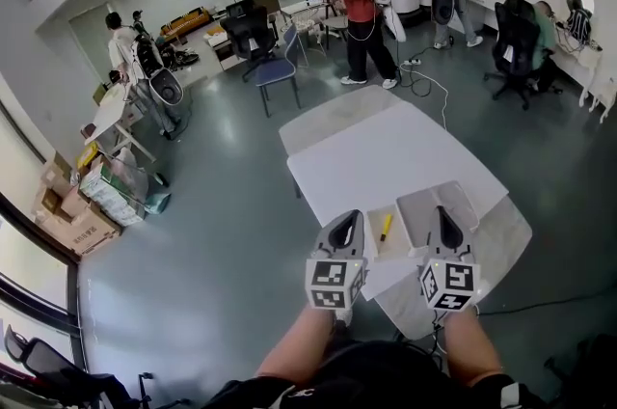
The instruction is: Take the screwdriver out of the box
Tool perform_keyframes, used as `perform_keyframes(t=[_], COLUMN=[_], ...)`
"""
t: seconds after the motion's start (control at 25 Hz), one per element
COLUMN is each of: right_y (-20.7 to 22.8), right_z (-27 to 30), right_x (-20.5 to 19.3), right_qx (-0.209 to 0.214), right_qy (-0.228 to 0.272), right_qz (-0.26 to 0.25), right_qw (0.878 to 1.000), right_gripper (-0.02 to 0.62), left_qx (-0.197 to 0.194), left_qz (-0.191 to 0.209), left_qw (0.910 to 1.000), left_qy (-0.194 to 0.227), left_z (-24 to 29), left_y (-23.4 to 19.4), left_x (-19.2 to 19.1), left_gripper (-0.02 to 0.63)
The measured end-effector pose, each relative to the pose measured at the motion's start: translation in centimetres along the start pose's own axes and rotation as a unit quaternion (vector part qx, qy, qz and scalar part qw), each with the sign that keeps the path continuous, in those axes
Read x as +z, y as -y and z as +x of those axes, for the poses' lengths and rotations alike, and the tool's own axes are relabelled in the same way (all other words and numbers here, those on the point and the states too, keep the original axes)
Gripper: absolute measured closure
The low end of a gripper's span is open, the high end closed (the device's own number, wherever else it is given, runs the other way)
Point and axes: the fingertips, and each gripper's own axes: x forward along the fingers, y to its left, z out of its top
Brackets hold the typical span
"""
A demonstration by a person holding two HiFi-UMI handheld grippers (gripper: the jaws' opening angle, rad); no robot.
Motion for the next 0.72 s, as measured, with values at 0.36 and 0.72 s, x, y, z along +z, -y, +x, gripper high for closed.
perform_keyframes(t=[0.36,0.72], right_y=[0.5,1.6], right_z=[4.2,6.1], right_x=[-1.0,-2.4], right_qx=[-0.041,-0.088], right_qy=[-0.008,-0.024], right_qz=[-0.001,-0.001], right_qw=[0.999,0.996], right_gripper=[0.586,0.586], left_qx=[-0.04,-0.082], left_qz=[-0.004,-0.013], left_qw=[0.9991,0.9928], left_qy=[-0.016,-0.086], left_z=[5.3,9.9], left_y=[-2.9,-4.2], left_x=[-0.8,-5.5], left_gripper=[0.594,0.594])
